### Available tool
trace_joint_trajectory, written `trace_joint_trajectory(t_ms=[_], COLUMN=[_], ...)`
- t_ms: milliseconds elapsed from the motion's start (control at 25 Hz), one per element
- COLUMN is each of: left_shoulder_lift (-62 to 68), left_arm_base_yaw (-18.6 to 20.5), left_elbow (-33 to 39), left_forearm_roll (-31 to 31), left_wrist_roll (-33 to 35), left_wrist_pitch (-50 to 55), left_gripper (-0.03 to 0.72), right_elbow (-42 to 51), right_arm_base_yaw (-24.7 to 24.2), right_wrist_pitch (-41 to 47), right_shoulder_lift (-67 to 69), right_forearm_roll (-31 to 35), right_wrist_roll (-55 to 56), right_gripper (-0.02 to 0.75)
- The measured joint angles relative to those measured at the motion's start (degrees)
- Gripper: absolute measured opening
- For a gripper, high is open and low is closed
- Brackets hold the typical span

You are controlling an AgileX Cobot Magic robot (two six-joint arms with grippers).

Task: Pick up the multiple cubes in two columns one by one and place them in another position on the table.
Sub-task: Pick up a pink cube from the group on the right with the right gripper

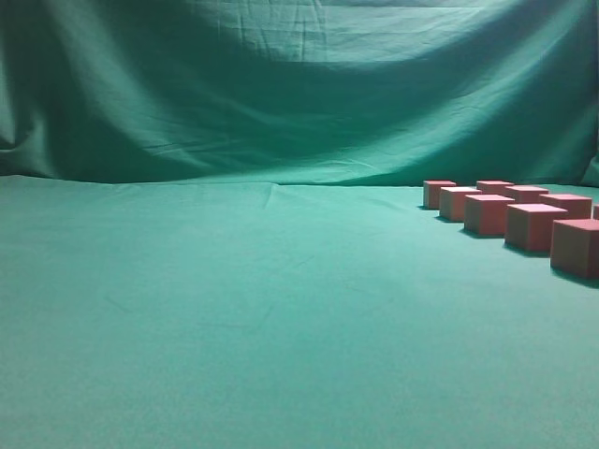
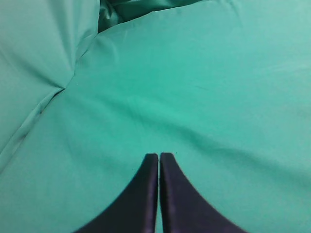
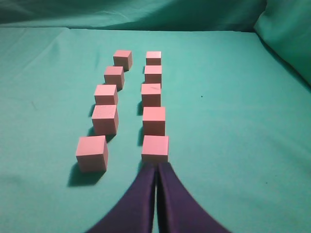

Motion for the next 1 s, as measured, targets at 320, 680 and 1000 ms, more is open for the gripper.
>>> trace_joint_trajectory(t_ms=[320,680,1000], left_shoulder_lift=[0.0,0.0,0.0], left_arm_base_yaw=[0.0,0.0,0.0], left_elbow=[0.0,0.0,0.0], left_forearm_roll=[0.0,0.0,0.0], left_wrist_roll=[0.0,0.0,0.0], left_wrist_pitch=[0.0,0.0,0.0], left_gripper=[0.0,0.0,0.0], right_elbow=[0.0,0.0,-12.27], right_arm_base_yaw=[0.0,0.0,0.0], right_wrist_pitch=[0.0,-25.57,-19.1], right_shoulder_lift=[0.0,0.0,1.68], right_forearm_roll=[0.0,13.58,3.95], right_wrist_roll=[0.0,1.67,1.31], right_gripper=[0.0,0.0,0.0])
